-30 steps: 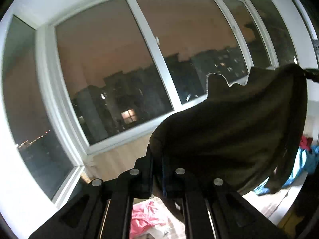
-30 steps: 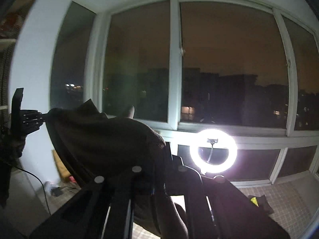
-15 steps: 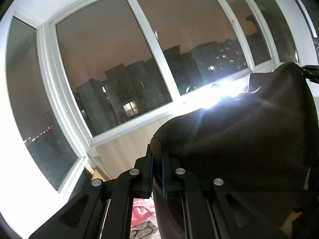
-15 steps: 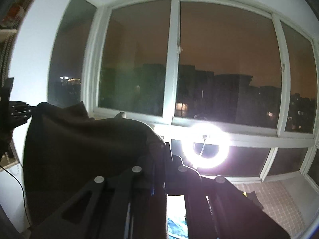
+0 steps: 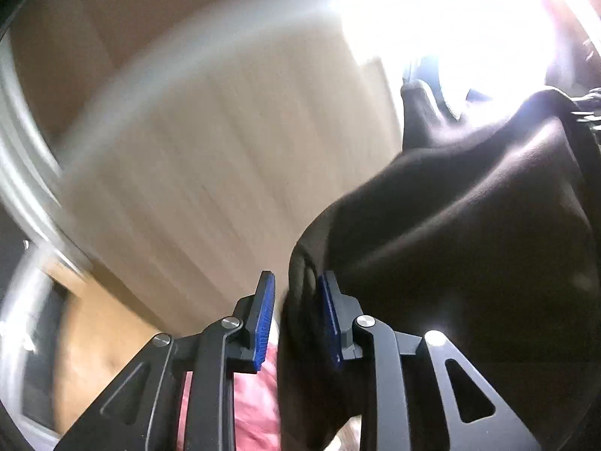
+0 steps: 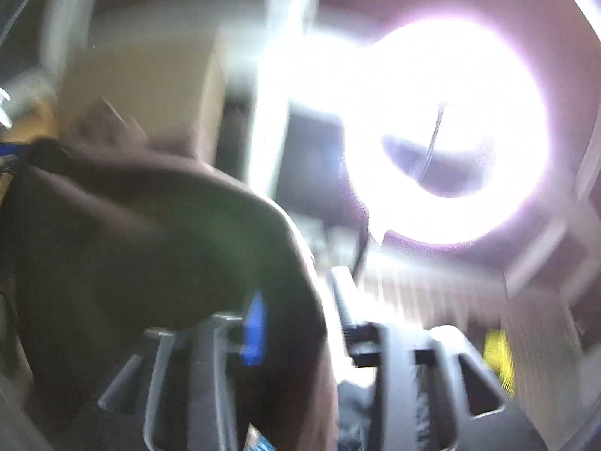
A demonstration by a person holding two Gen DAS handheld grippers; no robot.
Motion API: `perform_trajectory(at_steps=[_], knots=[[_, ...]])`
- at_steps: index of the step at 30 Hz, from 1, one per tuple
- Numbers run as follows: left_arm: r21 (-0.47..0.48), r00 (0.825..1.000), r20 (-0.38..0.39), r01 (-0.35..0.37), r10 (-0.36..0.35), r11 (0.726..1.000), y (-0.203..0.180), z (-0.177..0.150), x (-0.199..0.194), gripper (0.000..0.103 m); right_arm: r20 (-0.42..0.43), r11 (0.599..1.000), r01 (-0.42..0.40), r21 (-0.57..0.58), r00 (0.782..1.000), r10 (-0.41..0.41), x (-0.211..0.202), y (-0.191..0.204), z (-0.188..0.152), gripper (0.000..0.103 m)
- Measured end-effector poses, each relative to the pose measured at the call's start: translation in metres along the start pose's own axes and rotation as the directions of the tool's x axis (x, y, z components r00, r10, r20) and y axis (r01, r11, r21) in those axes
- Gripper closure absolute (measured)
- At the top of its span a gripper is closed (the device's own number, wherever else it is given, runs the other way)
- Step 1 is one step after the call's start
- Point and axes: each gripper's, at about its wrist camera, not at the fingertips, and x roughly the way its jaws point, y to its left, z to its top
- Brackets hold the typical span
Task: Fold clothes
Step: 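Lay the brown garment flat on the table and open both grippers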
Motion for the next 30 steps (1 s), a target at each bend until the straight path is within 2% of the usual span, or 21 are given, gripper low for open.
perform_trajectory(at_steps=[1, 2, 4, 7, 10, 13, 17, 19, 23, 26, 27, 28, 30], knots=[[-0.007, 0.998, -0.059, 0.031, -0.032, 0.999, -0.004, -0.009, 0.029, 0.09, -0.092, 1.0, 0.012, -0.006, 0.996, -0.012, 0.036, 0.007, -0.008, 0.067], [-0.004, 0.996, -0.077, 0.041, -0.041, 0.999, -0.006, -0.019, 0.04, 0.09, -0.165, 1.0, 0.018, -0.009, 0.986, -0.019, 0.065, 0.013, -0.016, 0.067], [0.0, 0.992, -0.11, 0.063, -0.062, 0.998, -0.01, -0.039, 0.06, 0.09, -0.193, 1.0, -0.009, 0.016, 0.981, 0.012, 0.074, 0.014, -0.035, 0.067], [-0.006, 0.986, -0.095, 0.138, -0.138, 0.99, -0.006, -0.067, 0.036, 0.085, -0.234, 0.985, -0.114, 0.125, 0.962, 0.141, 0.048, 0.005, -0.087, 0.067], [-0.033, 0.971, -0.092, 0.218, -0.22, 0.975, -0.007, -0.101, -0.004, 0.078, -0.257, 0.961, -0.185, 0.204, 0.937, 0.235, 0.02, 0.008, -0.141, 0.067], [-0.063, 0.944, -0.115, 0.303, -0.308, 0.951, -0.006, -0.143, -0.031, 0.072, -0.271, 0.926, -0.251, 0.284, 0.905, 0.328, -0.008, 0.011, -0.195, 0.067], [-0.177, 0.887, -0.187, 0.393, -0.422, 0.903, -0.01, -0.191, -0.044, 0.072, -0.277, 0.869, -0.329, 0.368, 0.854, 0.441, -0.044, 0.021, -0.26, 0.067], [-0.198, 0.871, -0.223, 0.399, -0.437, 0.895, -0.026, -0.216, -0.052, 0.072, -0.281, 0.854, -0.355, 0.381, 0.835, 0.473, -0.045, 0.033, -0.278, 0.067], [-0.26, 0.822, -0.29, 0.425, -0.49, 0.867, -0.068, -0.273, -0.068, 0.072, -0.357, 0.856, -0.338, 0.39, 0.802, 0.479, -0.038, 0.048, -0.317, 0.067], [-0.275, 0.827, -0.332, 0.376, -0.455, 0.885, -0.089, -0.299, -0.072, 0.072, -0.358, 0.82, -0.367, 0.439, 0.766, 0.534, -0.042, 0.045, -0.343, 0.067], [-0.294, 0.826, -0.325, 0.373, -0.459, 0.88, -0.088, -0.304, -0.08, 0.072, -0.351, 0.811, -0.378, 0.447, 0.759, 0.548, -0.045, 0.045, -0.349, 0.067], [-0.312, 0.826, -0.319, 0.371, -0.464, 0.875, -0.087, -0.308, -0.088, 0.072, -0.349, 0.81, -0.383, 0.444, 0.759, 0.55, -0.05, 0.045, -0.353, 0.067], [-0.349, 0.826, -0.305, 0.365, -0.473, 0.863, -0.085, -0.318, -0.104, 0.072, -0.344, 0.824, -0.39, 0.411, 0.771, 0.537, -0.065, 0.043, -0.356, 0.067]])
